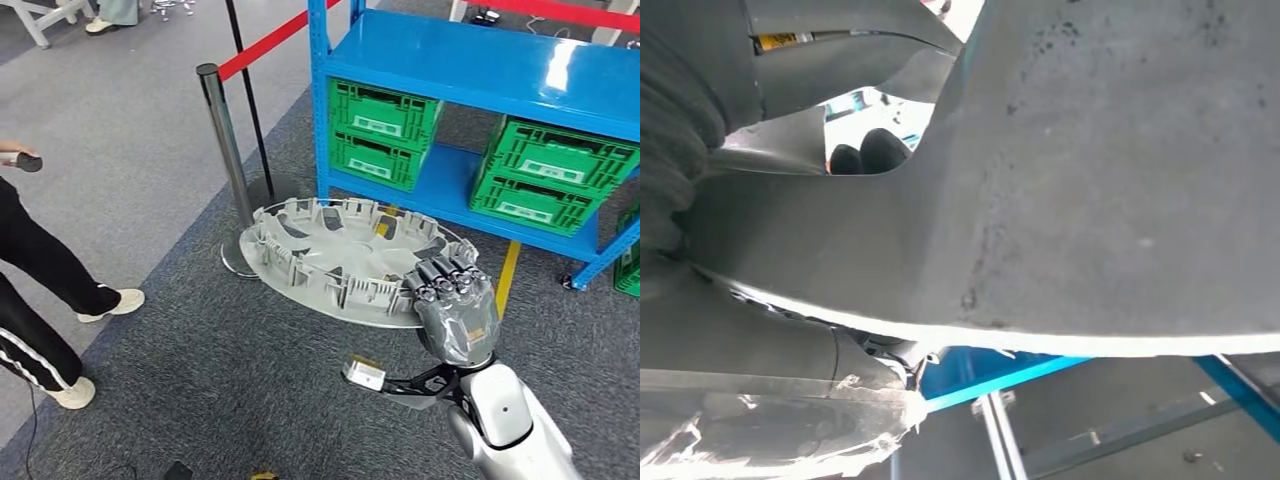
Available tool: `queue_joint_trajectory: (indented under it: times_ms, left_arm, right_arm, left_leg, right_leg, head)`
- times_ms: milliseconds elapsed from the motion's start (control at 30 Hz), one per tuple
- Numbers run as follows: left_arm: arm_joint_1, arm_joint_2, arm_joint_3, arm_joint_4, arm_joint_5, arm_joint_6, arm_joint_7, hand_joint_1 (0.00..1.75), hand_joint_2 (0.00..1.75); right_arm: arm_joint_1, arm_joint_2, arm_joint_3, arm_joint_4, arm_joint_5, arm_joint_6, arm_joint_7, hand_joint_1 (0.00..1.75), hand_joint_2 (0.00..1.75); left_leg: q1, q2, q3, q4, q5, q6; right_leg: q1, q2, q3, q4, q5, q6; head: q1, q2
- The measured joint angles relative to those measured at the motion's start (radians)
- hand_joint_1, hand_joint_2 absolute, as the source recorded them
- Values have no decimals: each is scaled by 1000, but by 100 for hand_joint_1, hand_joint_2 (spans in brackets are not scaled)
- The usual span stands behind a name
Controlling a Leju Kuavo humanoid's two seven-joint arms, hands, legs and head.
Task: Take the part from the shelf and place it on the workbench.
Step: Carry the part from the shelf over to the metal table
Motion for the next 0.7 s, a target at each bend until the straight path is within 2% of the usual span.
queue_joint_trajectory:
  times_ms: [33, 67, 100, 133, 167, 200, 233, 300, 333, 367, 400, 433, 467, 500, 533, 567, 600, 633, 667, 700]
  left_arm:
    - [0, 0, 0, 0, 0, 0, 0, 0, 175]
    - [1, 0, 0, 0, 1, 0, 1, 0, 175]
    - [2, 0, 0, 0, 1, 0, 1, 0, 175]
    - [2, 0, 0, 0, 1, 0, 1, 0, 175]
    - [0, 0, 0, 0, 1, 0, 1, 0, 175]
    - [-2, 0, 0, 0, 1, 0, 1, 0, 175]
    - [-3, 0, 0, 0, 2, 0, 1, 0, 175]
    - [-1, 0, 0, 0, 2, 0, 1, 0, 175]
    - [1, -1, 1, 0, 3, 0, 1, 0, 175]
    - [2, 0, 1, 0, 4, 0, 1, 0, 175]
    - [2, 0, 2, 0, 5, 0, 1, 0, 175]
    - [1, 0, 2, 0, 5, 0, 1, 0, 175]
    - [0, 1, 3, 0, 6, 0, 1, 0, 175]
    - [0, 0, 4, 0, 7, 0, 1, 0, 175]
    - [1, 0, 5, 0, 7, 0, 2, 0, 175]
    - [1, -1, 6, 0, 8, 0, 3, 0, 175]
    - [2, -1, 6, 0, 9, 0, 4, 0, 175]
    - [1, -1, 6, 0, 9, -1, 6, 0, 175]
    - [1, 0, 7, 0, 9, -1, 8, 0, 175]
    - [0, 0, 7, 0, 9, -2, 10, 0, 175]
  right_arm:
    - [2, 0, 0, 0, 0, 0, 0, 175, 175]
    - [4, 0, 0, 0, 0, 0, 0, 175, 175]
    - [5, 0, 0, 0, -1, 0, 0, 175, 175]
    - [5, 0, 0, -1, -1, 0, 0, 175, 175]
    - [5, -1, 0, -3, -1, 0, 1, 175, 175]
    - [5, -1, 0, -4, -2, 0, 2, 175, 175]
    - [5, -2, 0, -6, -2, 0, 2, 175, 175]
    - [5, -2, 1, -8, -3, 0, 3, 175, 175]
    - [5, -3, 1, -8, -3, 0, 3, 175, 175]
    - [6, -4, 1, -9, -3, 0, 3, 175, 175]
    - [8, -5, 1, -10, -3, 0, 3, 175, 175]
    - [10, -6, 1, -10, -3, 0, 4, 175, 175]
    - [13, -8, 1, -11, -4, 0, 4, 175, 175]
    - [16, -8, 2, -11, -4, 0, 4, 175, 175]
    - [19, -8, 2, -11, -4, 0, 4, 175, 175]
    - [21, -8, 2, -11, -3, 0, 4, 175, 175]
    - [23, -8, 2, -11, -3, 0, 4, 175, 175]
    - [23, -8, 2, -11, -3, 0, 3, 175, 175]
    - [23, -8, 2, -10, -2, 0, 3, 175, 175]
    - [22, -8, 2, -10, 0, 0, 3, 175, 175]
  left_leg:
    - [0, 2, -5, 22, -2, 1]
    - [0, 5, 10, 5, 12, 3]
    - [-1, 11, 45, -48, 39, 6]
    - [-4, 31, 89, -119, 66, 11]
    - [-9, 52, 127, -184, 84, 17]
    - [-13, 67, 152, -230, 94, 23]
    - [-17, 76, 162, -253, 96, 30]
    - [-18, 56, 157, -261, 101, 42]
    - [-16, 45, 157, -264, 104, 48]
    - [-13, 35, 156, -267, 108, 54]
    - [-10, 24, 156, -270, 112, 59]
    - [-8, 13, 154, -270, 114, 62]
    - [-8, 1, 152, -269, 115, 64]
    - [-8, -12, 150, -269, 117, 66]
    - [-8, -26, 150, -269, 118, 66]
    - [-7, -41, 149, -268, 119, 65]
    - [-7, -56, 149, -267, 120, 64]
    - [-6, -71, 149, -266, 121, 61]
    - [-6, -85, 146, -263, 123, 58]
    - [-6, -97, 141, -261, 126, 53]
  right_leg:
    - [2, -14, -1, 0, 0, 0]
    - [3, -28, -1, 0, 0, -1]
    - [4, -41, -1, 0, 1, -1]
    - [6, -52, 0, 0, 1, 0]
    - [9, -63, 0, 2, 0, 2]
    - [12, -74, 0, 2, 0, 5]
    - [15, -84, 0, 1, 0, 9]
    - [16, -102, 2, -3, 2, 20]
    - [15, -96, 0, 0, -3, 25]
    - [13, -75, -7, 19, -18, 30]
    - [11, -47, -25, 60, -44, 34]
    - [10, -15, -52, 123, -78, 37]
    - [9, 5, -84, 196, -111, 38]
    - [10, 14, -112, 257, -133, 39]
    - [10, 17, -126, 287, -137, 39]
    - [10, 19, -119, 273, -119, 39]
    - [8, 25, -93, 219, -86, 38]
    - [5, 43, -56, 144, -52, 38]
    - [-1, 73, -22, 73, -28, 38]
    - [-5, 98, 3, 25, -16, 38]
  head:
    - [0, 0]
    - [0, 0]
    - [0, 0]
    - [0, 0]
    - [-1, 0]
    - [-1, 0]
    - [-1, 0]
    - [-2, 0]
    - [-2, 0]
    - [0, 0]
    - [2, 0]
    - [4, 0]
    - [5, 0]
    - [6, 0]
    - [6, 0]
    - [6, 0]
    - [6, 0]
    - [7, 0]
    - [6, 0]
    - [6, 0]
